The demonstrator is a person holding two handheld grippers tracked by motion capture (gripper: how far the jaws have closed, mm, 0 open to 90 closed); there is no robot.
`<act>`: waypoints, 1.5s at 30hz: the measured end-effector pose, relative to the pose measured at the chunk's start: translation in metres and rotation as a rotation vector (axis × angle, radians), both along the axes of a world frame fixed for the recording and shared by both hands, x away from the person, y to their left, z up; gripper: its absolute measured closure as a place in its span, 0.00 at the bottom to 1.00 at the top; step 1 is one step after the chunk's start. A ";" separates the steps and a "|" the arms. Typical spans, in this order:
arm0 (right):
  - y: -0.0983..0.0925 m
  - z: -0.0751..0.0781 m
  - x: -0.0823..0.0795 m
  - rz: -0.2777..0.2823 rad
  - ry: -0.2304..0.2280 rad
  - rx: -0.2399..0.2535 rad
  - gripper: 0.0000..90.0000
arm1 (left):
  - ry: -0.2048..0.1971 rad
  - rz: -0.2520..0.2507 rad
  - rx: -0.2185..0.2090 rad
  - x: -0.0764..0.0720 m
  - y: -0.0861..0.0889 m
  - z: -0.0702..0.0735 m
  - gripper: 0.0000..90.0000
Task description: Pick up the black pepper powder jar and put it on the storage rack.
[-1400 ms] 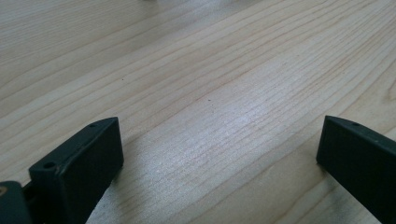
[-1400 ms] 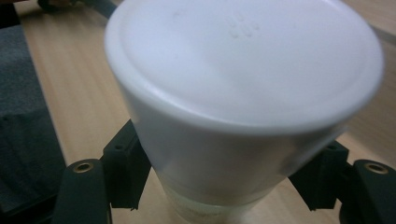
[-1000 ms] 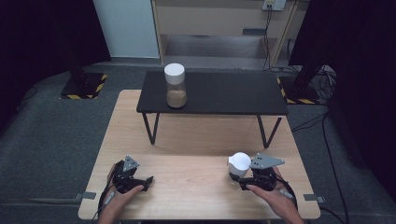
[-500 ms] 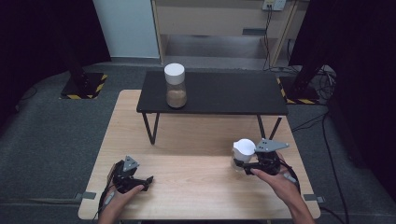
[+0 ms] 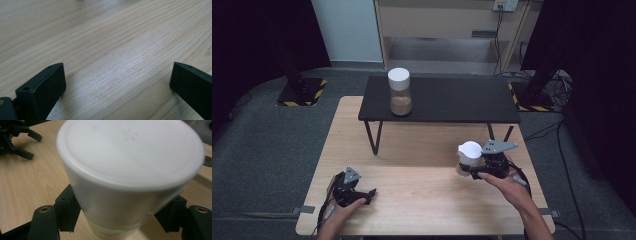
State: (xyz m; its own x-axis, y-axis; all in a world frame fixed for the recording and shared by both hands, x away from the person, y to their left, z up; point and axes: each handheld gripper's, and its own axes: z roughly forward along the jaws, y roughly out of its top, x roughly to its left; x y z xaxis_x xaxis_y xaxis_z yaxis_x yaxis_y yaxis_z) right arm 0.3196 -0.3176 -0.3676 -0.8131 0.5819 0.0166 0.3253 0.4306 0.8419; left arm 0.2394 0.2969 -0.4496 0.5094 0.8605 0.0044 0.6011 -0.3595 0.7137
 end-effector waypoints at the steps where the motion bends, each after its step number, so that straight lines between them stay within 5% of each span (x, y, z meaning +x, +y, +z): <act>1: 0.001 0.002 0.001 0.003 0.001 -0.002 0.35 | 0.000 0.000 0.000 0.000 0.000 0.000 0.00; 10: 0.008 0.016 0.007 0.025 -0.002 0.005 0.35 | 0.000 0.005 0.000 0.000 -0.001 0.000 0.00; 45: 0.013 0.128 0.012 0.034 -0.028 -0.046 0.35 | 0.001 0.004 0.001 0.000 -0.001 0.000 0.00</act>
